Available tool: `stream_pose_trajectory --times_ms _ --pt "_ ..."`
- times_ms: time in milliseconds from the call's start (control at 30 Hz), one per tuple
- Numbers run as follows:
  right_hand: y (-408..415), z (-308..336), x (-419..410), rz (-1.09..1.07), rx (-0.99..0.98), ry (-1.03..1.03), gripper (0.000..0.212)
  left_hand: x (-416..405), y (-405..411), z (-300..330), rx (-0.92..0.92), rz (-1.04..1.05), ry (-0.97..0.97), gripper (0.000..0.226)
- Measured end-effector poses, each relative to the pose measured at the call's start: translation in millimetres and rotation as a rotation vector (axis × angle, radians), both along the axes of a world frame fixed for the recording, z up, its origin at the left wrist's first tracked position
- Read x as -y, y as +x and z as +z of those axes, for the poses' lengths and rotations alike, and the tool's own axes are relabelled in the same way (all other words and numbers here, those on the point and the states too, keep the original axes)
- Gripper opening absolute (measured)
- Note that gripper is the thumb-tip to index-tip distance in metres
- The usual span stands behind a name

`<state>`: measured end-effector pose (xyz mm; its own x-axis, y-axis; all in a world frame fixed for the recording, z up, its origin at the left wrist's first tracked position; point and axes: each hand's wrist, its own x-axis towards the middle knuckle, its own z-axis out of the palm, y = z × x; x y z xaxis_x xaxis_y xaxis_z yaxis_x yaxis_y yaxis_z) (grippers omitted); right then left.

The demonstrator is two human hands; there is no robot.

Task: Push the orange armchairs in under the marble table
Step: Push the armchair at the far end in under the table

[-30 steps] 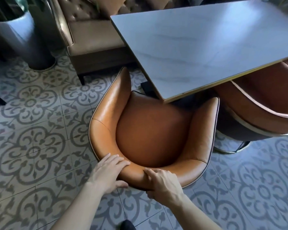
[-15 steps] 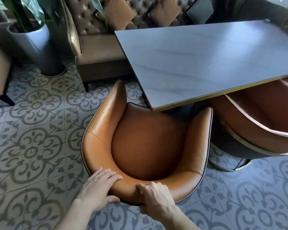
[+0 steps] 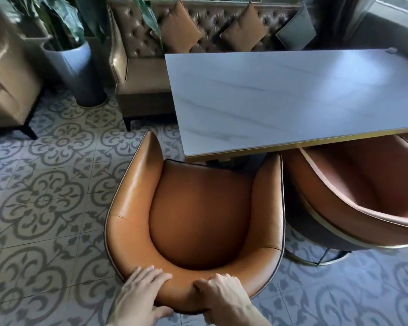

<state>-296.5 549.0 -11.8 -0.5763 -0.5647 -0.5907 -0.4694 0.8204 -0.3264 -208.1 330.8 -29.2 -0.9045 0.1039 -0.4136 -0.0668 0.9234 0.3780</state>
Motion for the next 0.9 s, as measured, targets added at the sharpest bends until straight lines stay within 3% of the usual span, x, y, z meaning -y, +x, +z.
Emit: stream_pose_trajectory --times_ms 133,200,267,500,900 --pt "-8 2 -45 0.048 -0.017 0.011 0.064 -50 -2 1 -0.073 0.038 -0.002 0.079" --pt "-13 3 -65 0.064 -0.03 0.016 0.073 -70 -5 10 -0.006 0.08 0.053 0.082" --pt "-17 4 -82 0.064 -0.056 0.006 0.078 -88 -7 9 -0.073 0.096 0.022 0.088" --pt "-31 5 -131 0.056 -0.163 -0.003 0.088 -137 -23 9 -0.047 0.118 -0.099 0.082" --pt "-24 -18 -174 -0.016 -0.377 -0.109 0.08 -163 -19 -12 -0.141 0.119 -0.074 0.072"
